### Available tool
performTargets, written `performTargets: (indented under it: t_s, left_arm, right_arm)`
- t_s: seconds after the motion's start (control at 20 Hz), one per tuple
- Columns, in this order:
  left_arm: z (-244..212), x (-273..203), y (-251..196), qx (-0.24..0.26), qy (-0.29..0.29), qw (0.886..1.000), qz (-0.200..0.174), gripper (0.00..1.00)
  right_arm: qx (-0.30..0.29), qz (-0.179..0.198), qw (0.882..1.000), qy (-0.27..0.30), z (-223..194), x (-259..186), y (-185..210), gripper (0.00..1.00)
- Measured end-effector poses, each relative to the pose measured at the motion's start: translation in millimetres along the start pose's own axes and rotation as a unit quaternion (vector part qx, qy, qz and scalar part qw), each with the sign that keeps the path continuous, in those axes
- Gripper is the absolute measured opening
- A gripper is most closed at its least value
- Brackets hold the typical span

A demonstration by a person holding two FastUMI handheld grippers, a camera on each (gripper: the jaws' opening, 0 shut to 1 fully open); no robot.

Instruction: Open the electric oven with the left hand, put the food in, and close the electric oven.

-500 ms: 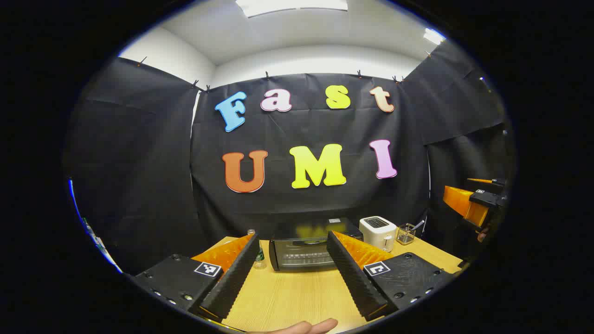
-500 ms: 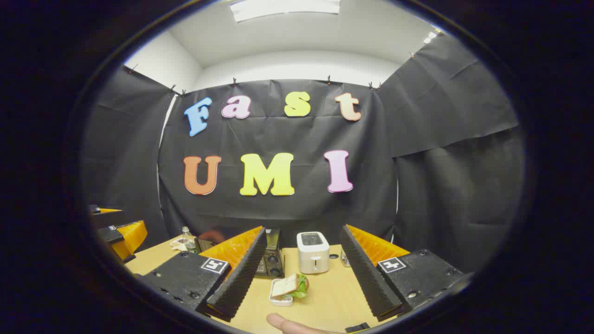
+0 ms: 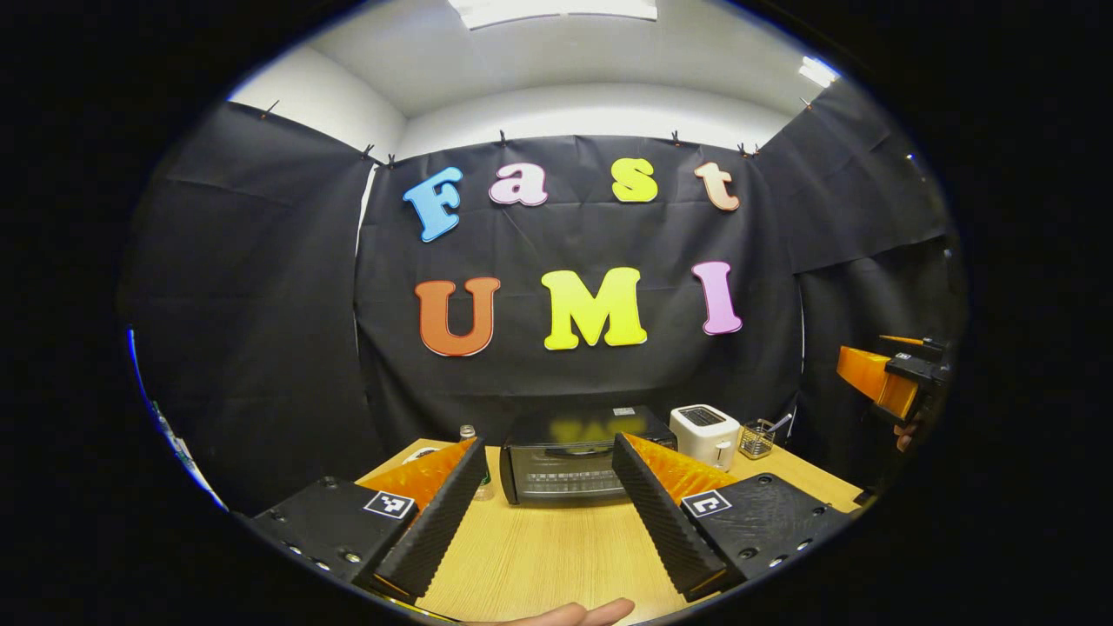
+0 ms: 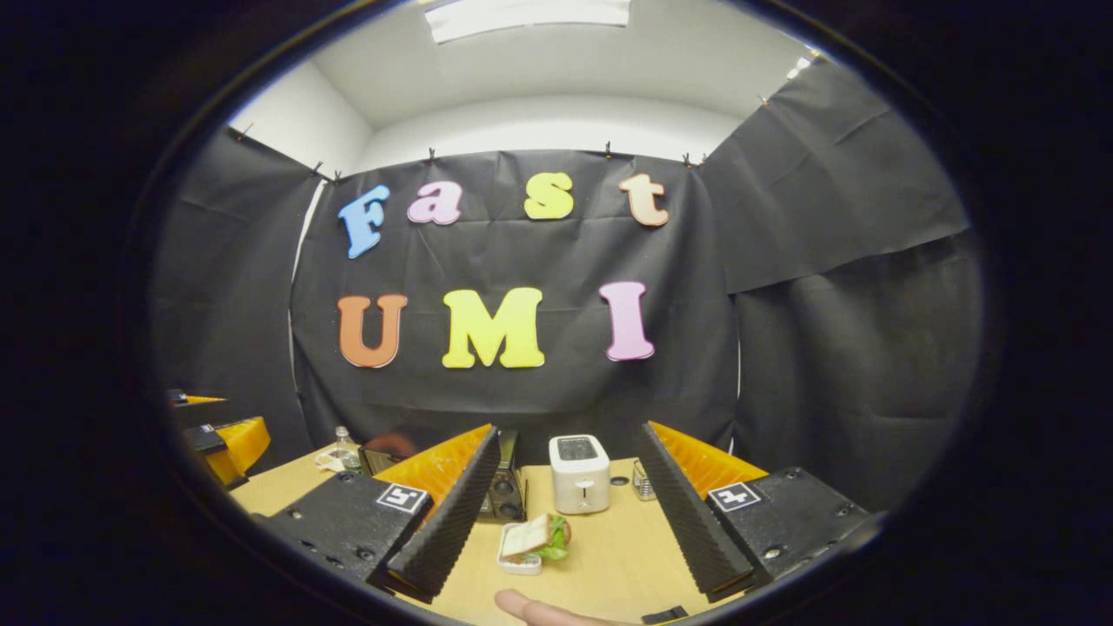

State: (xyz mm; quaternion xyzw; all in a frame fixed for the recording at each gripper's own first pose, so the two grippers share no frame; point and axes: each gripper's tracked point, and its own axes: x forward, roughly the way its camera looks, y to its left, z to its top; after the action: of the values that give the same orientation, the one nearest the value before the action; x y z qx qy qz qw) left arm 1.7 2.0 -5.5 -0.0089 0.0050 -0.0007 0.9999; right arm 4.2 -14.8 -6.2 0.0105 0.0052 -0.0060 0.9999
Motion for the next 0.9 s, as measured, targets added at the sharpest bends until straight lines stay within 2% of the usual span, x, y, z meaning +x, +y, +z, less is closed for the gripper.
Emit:
performTargets:
  t_s: [0.1,0.15,0.2,0.25,0.45,0.5,0.55,0.65,0.7,0.75,0.8,0.85,0.9]
  left_arm:
    - [1,0,0,-0.002,-0.004,1.0,-0.001,0.95]
    - [1,3,1,-0.004,-0.005,1.0,0.0,0.95]
    - [-1,5,3,-0.005,-0.003,1.0,0.002,0.96]
    - [-2,7,5,-0.005,-0.002,1.0,0.005,0.96]
    - [-6,24,12,0.0,0.0,1.0,0.017,0.96]
    - [-8,32,12,-0.001,0.002,1.0,0.016,0.96]
    - [-9,40,13,-0.002,0.004,1.0,0.015,0.96]
    - [-14,57,12,-0.006,0.013,1.0,0.011,0.96]
    - [-17,68,11,-0.008,0.016,1.0,0.008,0.96]
    - [-18,78,11,-0.01,0.018,1.0,0.004,0.96]
    - [-22,90,9,-0.01,0.023,1.0,0.0,0.96]
    - [-26,103,7,-0.013,0.027,1.0,-0.004,0.96]
    - [-31,116,6,-0.015,0.034,0.999,-0.008,0.96]
  right_arm:
    - [0.002,0.003,1.0,0.002,0,2,0,1.0]
    - [0.001,0.004,1.0,0.001,0,2,0,0.94]
    - [0.0,0.004,1.0,0.0,0,2,0,0.94]
    - [-0.001,0.005,1.0,-0.002,1,2,0,1.0]
    - [0.001,0.005,1.0,-0.009,2,2,-2,1.0]
    - [0.0,0.005,1.0,-0.011,4,4,-2,0.94]
    - [-0.001,0.005,1.0,-0.013,4,7,-3,1.0]
    - [-0.005,0.005,1.0,-0.018,7,14,-4,1.0]
    - [-0.007,0.005,1.0,-0.02,9,17,-6,0.93]
    - [-0.01,0.007,1.0,-0.022,9,21,-6,0.93]
    - [-0.011,0.008,1.0,-0.024,9,25,-7,1.0]
    - [-0.013,0.007,1.0,-0.025,9,29,-10,0.93]
    - [-0.015,0.006,0.999,-0.028,9,32,-14,1.0]
